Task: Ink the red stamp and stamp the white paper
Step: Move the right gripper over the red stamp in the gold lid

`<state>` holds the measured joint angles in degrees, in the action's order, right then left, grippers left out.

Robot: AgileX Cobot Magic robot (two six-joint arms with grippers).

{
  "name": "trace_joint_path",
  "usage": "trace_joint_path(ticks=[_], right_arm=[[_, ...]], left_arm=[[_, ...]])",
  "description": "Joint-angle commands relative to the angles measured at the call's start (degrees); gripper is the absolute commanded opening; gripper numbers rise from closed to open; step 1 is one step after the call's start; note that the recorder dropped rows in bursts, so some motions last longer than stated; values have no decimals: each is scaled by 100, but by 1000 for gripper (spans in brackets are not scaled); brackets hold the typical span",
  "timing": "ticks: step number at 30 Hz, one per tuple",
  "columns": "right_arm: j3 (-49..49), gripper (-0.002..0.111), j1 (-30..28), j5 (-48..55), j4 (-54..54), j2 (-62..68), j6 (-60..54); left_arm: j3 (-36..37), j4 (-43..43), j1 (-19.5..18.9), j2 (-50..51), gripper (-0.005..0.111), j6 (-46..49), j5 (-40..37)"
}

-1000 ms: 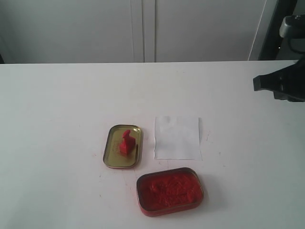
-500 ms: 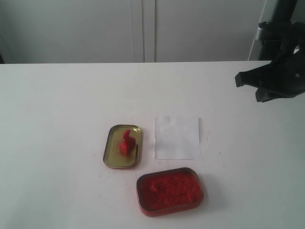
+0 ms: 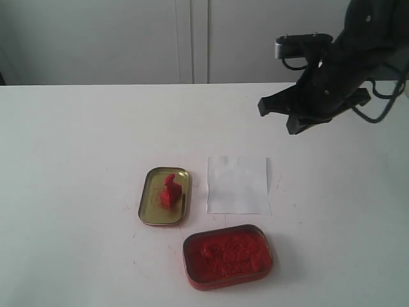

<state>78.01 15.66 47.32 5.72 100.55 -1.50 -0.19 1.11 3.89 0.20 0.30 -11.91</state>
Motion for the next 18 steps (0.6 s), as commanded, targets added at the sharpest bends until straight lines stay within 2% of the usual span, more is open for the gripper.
trace_joint_path(ticks=[1, 18], right_arm=[[435, 0, 143, 285, 3, 367, -32], [1878, 0, 663, 1052, 187, 1516, -106]], left_arm=[[19, -15, -4, -20, 0, 16, -10], [19, -15, -4, -20, 0, 16, -10]])
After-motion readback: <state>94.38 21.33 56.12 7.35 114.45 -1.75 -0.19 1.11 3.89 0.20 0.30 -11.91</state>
